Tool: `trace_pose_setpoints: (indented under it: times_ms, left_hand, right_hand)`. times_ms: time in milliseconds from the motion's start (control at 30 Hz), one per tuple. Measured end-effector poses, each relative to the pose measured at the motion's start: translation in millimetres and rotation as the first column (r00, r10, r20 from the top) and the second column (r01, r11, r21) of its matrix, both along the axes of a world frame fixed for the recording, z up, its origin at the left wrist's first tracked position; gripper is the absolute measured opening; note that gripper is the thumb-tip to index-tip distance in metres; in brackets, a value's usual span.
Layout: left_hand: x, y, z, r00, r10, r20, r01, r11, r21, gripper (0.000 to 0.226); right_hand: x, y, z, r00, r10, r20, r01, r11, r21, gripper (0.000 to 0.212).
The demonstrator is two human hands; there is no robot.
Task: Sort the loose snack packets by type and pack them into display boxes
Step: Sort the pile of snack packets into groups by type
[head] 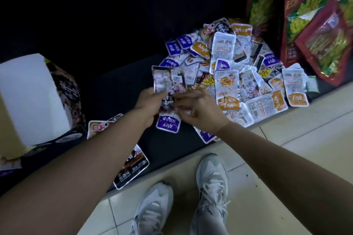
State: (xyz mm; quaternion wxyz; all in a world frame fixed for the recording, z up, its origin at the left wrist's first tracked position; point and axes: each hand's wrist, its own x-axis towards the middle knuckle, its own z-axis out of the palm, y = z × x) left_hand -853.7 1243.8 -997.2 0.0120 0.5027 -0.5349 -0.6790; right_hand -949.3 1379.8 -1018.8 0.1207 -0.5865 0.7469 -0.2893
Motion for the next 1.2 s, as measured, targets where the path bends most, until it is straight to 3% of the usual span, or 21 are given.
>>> trace_pose_setpoints:
  times_ms: [67,167,333,467,567,667,767,833,933,1033,1133,1200]
  left_hand:
    - [25,-5,6,0.995,-0.060,0.079,0.072,0.985,-0.155,0.009]
    - [78,-11,15,0.967,-0.147,0.210,0.193,0.956,-0.221,0.020]
    - [159,-23,7,0.822,-0.259,0.507,0.445,0.848,-0.289,0.026]
    - [178,-18,4,0.731,-0.193,0.655,0.597,0.646,-0.476,0.048]
    - [178,-10,5,0.690,-0.197,0.696,0.711,0.363,-0.603,0.077]
    - [177,-18,-1,0.581,-0.251,0.775,0.814,0.203,-0.545,0.092]
    - [175,-28,-7,0.450,-0.364,0.815,0.889,0.102,-0.446,0.074]
    - [169,-34,-6,0.455,-0.374,0.808,0.883,0.067,-0.465,0.064]
    - [156,-40,-4,0.518,-0.351,0.780,0.840,0.036,-0.541,0.054]
    - [129,-42,-7,0.592,-0.389,0.706,0.776,0.037,-0.630,0.052]
    - [88,-38,-12,0.574,-0.499,0.650,0.764,0.039,-0.645,0.054]
    - [60,-34,-17,0.557,-0.540,0.631,0.767,0.042,-0.641,0.056]
  right_hand:
    - [11,2,-1,0.995,-0.011,0.104,0.005,0.999,0.052,0.036]
    - [30,-5,2,0.986,-0.032,0.162,-0.003,0.977,0.215,0.051]
    - [87,-29,2,0.964,0.236,0.121,-0.265,0.836,0.481,0.061]
    - [118,-40,-6,0.939,0.330,0.101,-0.321,0.729,0.605,0.065]
    - [117,-39,-8,0.942,0.325,0.082,-0.308,0.744,0.593,0.066]
    - [104,-38,-9,0.930,0.356,0.088,-0.336,0.730,0.596,0.063]
    - [91,-38,-10,0.935,0.318,0.159,-0.353,0.777,0.522,0.059]
    - [78,-37,-9,0.954,0.260,0.148,-0.298,0.858,0.419,0.055]
    - [52,-35,-6,0.992,0.127,-0.012,-0.116,0.934,0.338,0.056]
    - [31,-29,-12,0.984,0.040,-0.171,0.046,0.881,0.471,0.068]
    - [19,-9,-25,0.967,0.138,-0.217,0.014,0.813,0.581,0.076]
    - [8,7,-31,0.961,0.181,-0.207,-0.037,0.831,0.556,0.080]
